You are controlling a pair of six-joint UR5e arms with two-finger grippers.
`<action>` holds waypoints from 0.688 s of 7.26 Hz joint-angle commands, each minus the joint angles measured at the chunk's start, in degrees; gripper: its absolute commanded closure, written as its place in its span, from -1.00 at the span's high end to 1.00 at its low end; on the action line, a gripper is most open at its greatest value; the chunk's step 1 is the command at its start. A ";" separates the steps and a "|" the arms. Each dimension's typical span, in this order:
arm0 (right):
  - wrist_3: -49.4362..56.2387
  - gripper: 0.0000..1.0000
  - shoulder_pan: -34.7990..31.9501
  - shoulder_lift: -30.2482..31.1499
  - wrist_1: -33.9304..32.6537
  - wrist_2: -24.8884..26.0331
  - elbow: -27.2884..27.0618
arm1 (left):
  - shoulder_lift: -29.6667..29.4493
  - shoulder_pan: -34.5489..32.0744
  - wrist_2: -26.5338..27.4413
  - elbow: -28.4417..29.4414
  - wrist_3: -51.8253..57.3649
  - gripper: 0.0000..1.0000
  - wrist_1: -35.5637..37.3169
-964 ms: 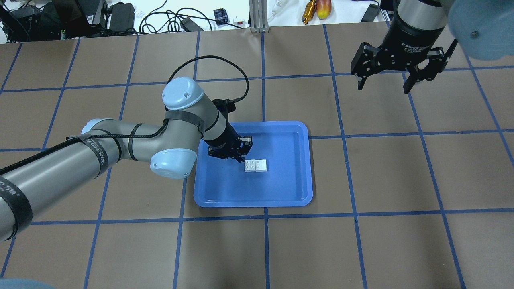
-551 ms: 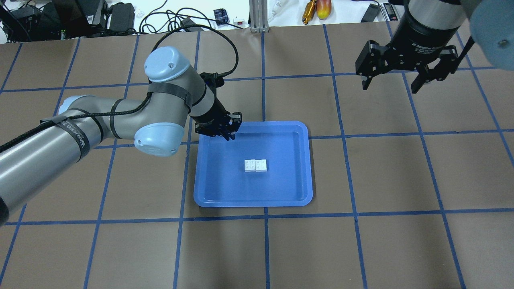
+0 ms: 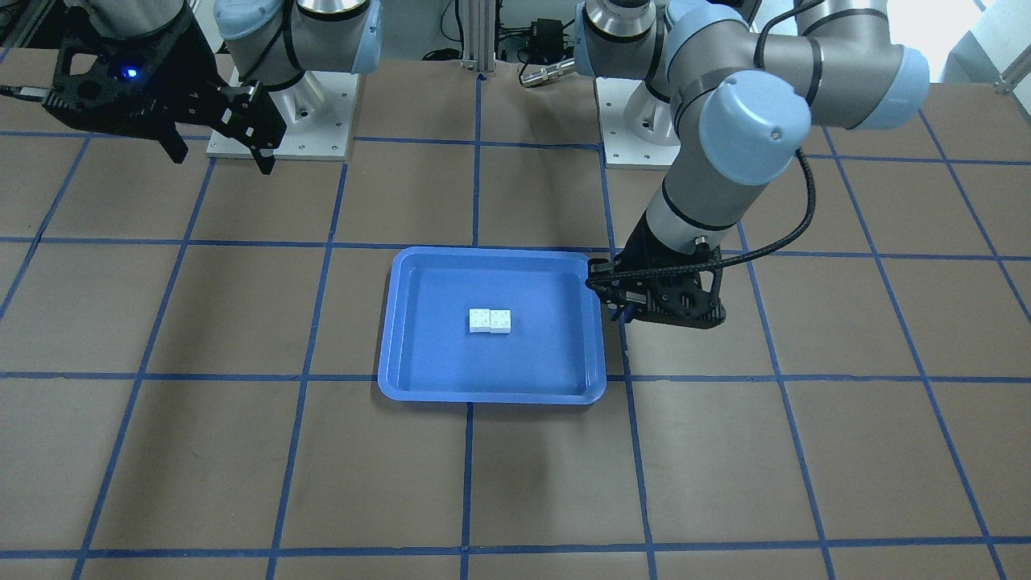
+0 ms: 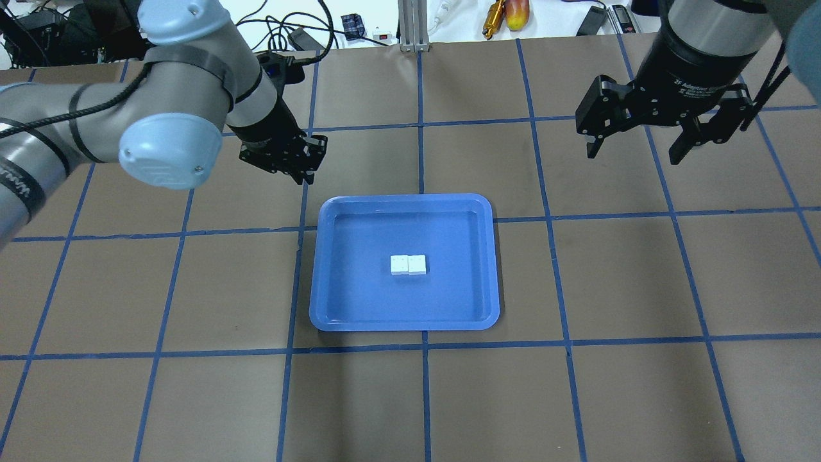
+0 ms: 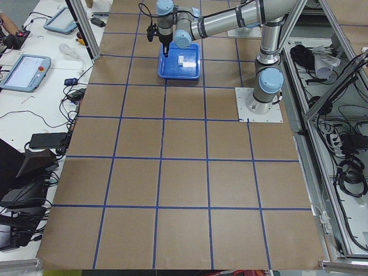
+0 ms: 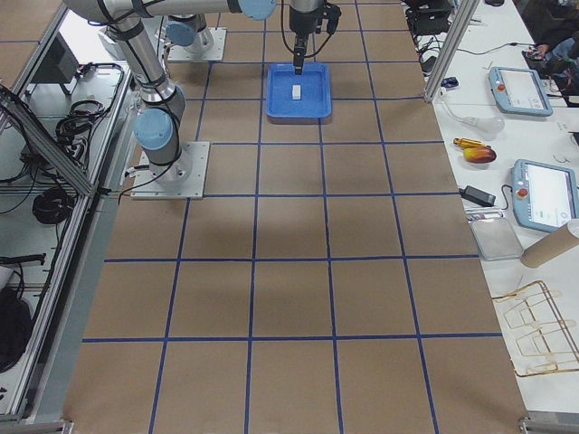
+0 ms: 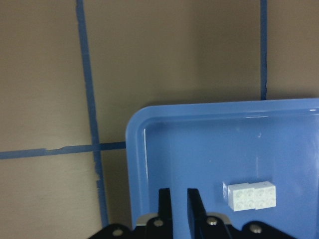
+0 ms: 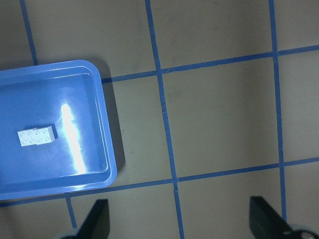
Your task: Assemble white blocks and place on blue tray
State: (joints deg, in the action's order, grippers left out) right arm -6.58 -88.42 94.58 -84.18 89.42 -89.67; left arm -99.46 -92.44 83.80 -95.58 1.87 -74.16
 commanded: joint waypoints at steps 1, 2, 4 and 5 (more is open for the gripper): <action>0.16 1.00 0.00 0.43 0.34 0.06 -0.07 | 5.13 1.12 1.97 3.64 2.79 0.09 -5.90; 0.08 1.00 0.00 -0.01 0.08 -0.03 0.11 | 7.85 1.12 2.42 3.47 2.88 0.49 -6.08; 0.16 1.00 0.00 -1.32 0.16 -0.03 0.20 | 9.98 1.03 6.88 3.12 2.79 0.79 -5.99; 0.16 1.00 0.00 -1.07 0.33 -0.20 0.20 | 10.60 1.47 6.99 3.99 2.79 0.96 -7.99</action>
State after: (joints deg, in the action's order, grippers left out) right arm -6.44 -88.42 93.69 -84.03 89.37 -89.53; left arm -89.91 -91.36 89.64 -92.25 4.67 -80.54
